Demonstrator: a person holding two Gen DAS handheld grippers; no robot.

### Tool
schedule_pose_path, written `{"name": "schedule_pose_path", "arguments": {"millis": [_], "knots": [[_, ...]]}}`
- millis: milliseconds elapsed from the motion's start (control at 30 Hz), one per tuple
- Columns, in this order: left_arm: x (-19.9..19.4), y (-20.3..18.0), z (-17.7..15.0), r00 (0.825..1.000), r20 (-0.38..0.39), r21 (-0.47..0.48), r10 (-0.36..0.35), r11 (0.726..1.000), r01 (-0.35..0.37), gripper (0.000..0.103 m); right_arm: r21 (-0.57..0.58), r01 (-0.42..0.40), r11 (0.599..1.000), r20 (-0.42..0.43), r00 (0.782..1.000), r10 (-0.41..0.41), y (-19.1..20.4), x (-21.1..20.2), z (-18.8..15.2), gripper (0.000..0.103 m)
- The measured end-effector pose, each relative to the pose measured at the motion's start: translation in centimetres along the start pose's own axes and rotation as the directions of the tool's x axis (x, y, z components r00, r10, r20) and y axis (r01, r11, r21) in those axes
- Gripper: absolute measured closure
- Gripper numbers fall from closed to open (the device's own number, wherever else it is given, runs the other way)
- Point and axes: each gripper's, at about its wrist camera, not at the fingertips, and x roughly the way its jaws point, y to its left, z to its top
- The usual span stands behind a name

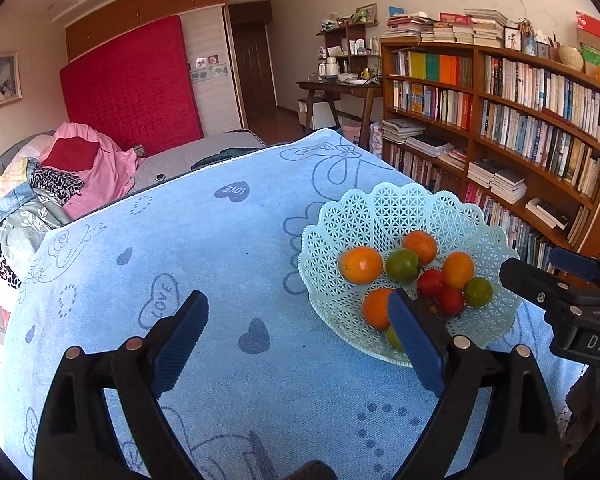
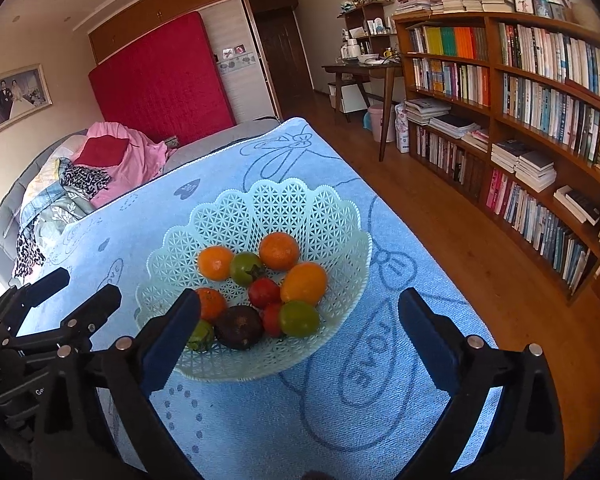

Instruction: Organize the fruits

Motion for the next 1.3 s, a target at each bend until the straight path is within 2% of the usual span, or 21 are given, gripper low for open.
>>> {"name": "schedule_pose_path", "arguments": {"millis": [100, 200, 600, 800, 1300], "knots": [[-0.4, 0.1, 0.0, 1.000, 0.014, 0.003, 0.024, 1.000, -0.024, 0.012, -0.027, 0.003, 1.000, 0.003, 1.000, -0.002, 0.3, -0.1, -0.2, 0.003], [-1.0, 0.1, 0.1, 0.999, 0.031, 0.010, 0.042, 0.999, -0.043, 0.007, -0.066, 0.008, 0.998, -0.002, 1.000, -0.008, 0.7, -0.2, -0.6, 0.003], [-1.6, -0.2, -0.2, 0.995, 0.038, 0.035, 0.094, 0.995, -0.095, 0.006, -0.185, 0.014, 0.983, -0.024, 1.000, -0.018, 2.7, 0.1, -1.6, 0.003], [-1.5, -0.2, -0.3, 0.992, 0.036, 0.049, 0.118, 0.992, -0.119, 0.006, -0.202, -0.003, 0.979, -0.030, 1.000, -0.004, 3.3, 0.1, -1.8, 0.003], [-1.3, 0.2, -0.5, 0.992, 0.018, 0.040, 0.122, 0.992, -0.123, 0.006, -0.199, -0.013, 0.980, -0.043, 0.999, 0.005, 3.3, 0.4, -2.0, 0.003]]}}
